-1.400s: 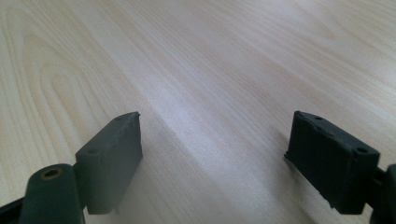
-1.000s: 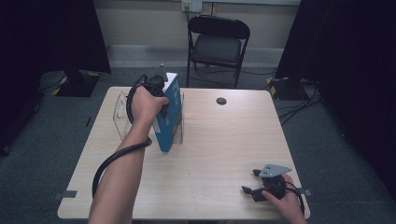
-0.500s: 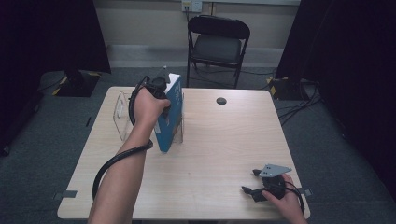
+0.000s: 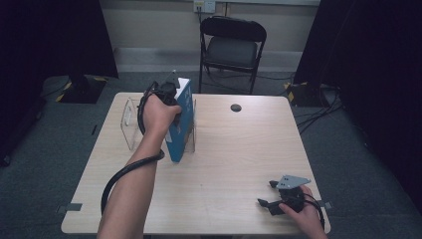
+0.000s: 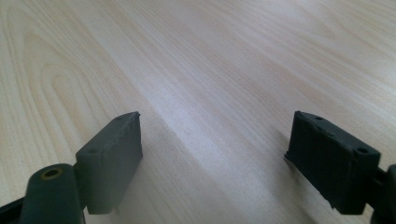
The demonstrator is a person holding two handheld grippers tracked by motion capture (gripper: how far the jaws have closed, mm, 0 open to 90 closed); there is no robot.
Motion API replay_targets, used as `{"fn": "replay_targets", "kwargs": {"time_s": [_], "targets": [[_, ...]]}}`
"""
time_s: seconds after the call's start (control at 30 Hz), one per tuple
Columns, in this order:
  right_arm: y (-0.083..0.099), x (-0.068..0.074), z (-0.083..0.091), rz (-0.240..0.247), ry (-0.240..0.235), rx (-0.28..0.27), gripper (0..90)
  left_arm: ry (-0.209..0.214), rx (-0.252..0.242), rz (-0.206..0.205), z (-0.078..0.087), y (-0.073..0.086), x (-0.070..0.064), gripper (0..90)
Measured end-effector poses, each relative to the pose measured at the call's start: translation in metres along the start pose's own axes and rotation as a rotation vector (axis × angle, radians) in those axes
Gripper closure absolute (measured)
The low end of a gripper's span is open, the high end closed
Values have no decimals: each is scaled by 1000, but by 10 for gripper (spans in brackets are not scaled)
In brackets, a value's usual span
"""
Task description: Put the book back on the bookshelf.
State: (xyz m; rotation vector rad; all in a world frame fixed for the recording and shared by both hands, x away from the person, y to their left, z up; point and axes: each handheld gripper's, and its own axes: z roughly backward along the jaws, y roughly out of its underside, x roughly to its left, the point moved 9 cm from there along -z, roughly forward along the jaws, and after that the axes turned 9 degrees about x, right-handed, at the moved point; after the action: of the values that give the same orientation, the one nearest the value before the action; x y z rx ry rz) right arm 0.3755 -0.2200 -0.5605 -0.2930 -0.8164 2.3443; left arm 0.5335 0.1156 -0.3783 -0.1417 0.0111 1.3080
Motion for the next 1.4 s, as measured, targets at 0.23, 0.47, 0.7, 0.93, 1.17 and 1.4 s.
{"fn": "replay_targets", "kwargs": {"time_s": [0.23,0.47,0.7,0.93,1.17,1.4], "targets": [[0,0,0,-1,-2,1,165,22,-14,22,5,-2,1,621],[0,0,0,0,-3,-1,165,9,-22,36,5,-8,2,621],[0,0,0,2,-4,-2,164,8,-38,39,4,-13,3,620],[-1,0,-1,3,-4,-1,164,-6,-54,31,1,-10,0,619],[0,0,0,1,-4,0,163,-40,-64,-16,-1,-7,-5,615],[-1,0,-1,4,-3,-1,163,-19,-75,-10,-1,-6,-6,600]]}}
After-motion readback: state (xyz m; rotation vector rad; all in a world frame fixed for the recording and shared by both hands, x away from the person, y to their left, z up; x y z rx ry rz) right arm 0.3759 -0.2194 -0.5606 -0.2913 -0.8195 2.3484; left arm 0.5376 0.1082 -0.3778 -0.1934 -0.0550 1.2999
